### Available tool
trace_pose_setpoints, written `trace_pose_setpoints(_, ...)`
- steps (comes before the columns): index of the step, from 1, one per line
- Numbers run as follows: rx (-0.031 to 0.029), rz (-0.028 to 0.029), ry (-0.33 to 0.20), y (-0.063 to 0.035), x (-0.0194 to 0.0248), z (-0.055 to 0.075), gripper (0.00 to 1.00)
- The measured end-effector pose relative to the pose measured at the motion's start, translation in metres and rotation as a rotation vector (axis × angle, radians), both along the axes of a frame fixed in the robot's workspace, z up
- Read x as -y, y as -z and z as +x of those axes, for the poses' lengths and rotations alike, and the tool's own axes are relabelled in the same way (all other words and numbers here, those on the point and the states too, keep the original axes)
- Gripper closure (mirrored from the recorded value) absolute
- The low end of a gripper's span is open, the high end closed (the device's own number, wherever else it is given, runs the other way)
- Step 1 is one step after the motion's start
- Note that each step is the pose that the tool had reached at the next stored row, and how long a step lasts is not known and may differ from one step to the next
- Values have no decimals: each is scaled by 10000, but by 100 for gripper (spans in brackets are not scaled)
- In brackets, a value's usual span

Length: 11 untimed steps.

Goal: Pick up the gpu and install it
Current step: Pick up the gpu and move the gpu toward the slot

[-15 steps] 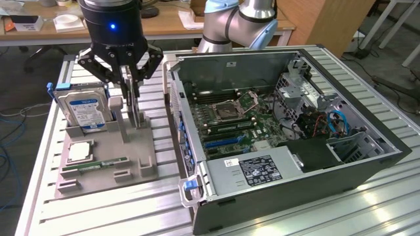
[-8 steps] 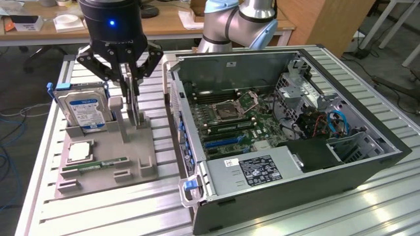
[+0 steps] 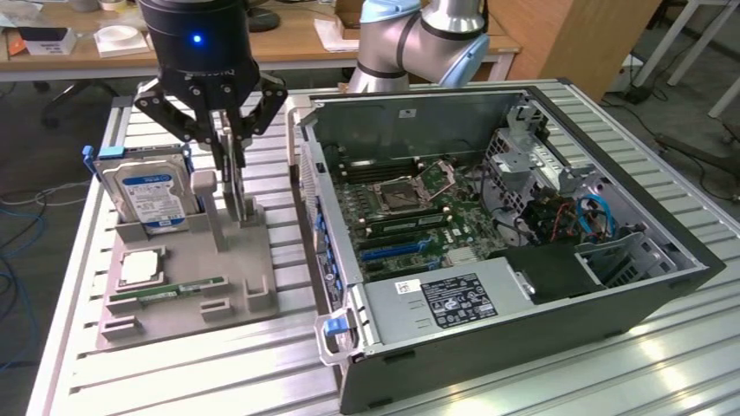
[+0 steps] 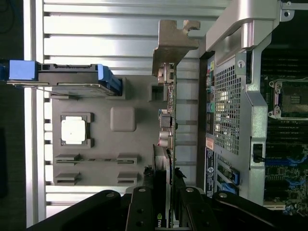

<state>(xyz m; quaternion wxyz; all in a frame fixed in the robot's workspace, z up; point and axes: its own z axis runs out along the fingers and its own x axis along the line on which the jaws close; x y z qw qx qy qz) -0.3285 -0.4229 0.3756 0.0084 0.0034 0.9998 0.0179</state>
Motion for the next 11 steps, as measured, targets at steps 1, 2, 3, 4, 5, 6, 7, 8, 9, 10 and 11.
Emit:
trace_pose_setpoints(1, -2, -2, 0, -5, 0, 0, 74)
trace_pose_setpoints(2, -1, -1, 0, -9, 0, 0, 74)
trace_pose_setpoints(3, 0, 0, 0, -12, 0, 0, 74)
trace_pose_setpoints(4, 1, 0, 0, -17, 0, 0, 74)
trace_pose_setpoints(5, 1, 0, 0, -21, 0, 0, 74)
trace_pose_setpoints(6, 0, 0, 0, -26, 0, 0, 74)
trace_pose_setpoints(7, 1, 1, 0, -30, 0, 0, 74)
trace_pose_setpoints(8, 2, 1, 0, -32, 0, 0, 74)
trace_pose_setpoints(9, 2, 1, 0, -35, 0, 0, 74)
trace_pose_setpoints(10, 1, 1, 0, -38, 0, 0, 74)
trace_pose_setpoints(11, 0, 0, 0, -43, 0, 0, 74)
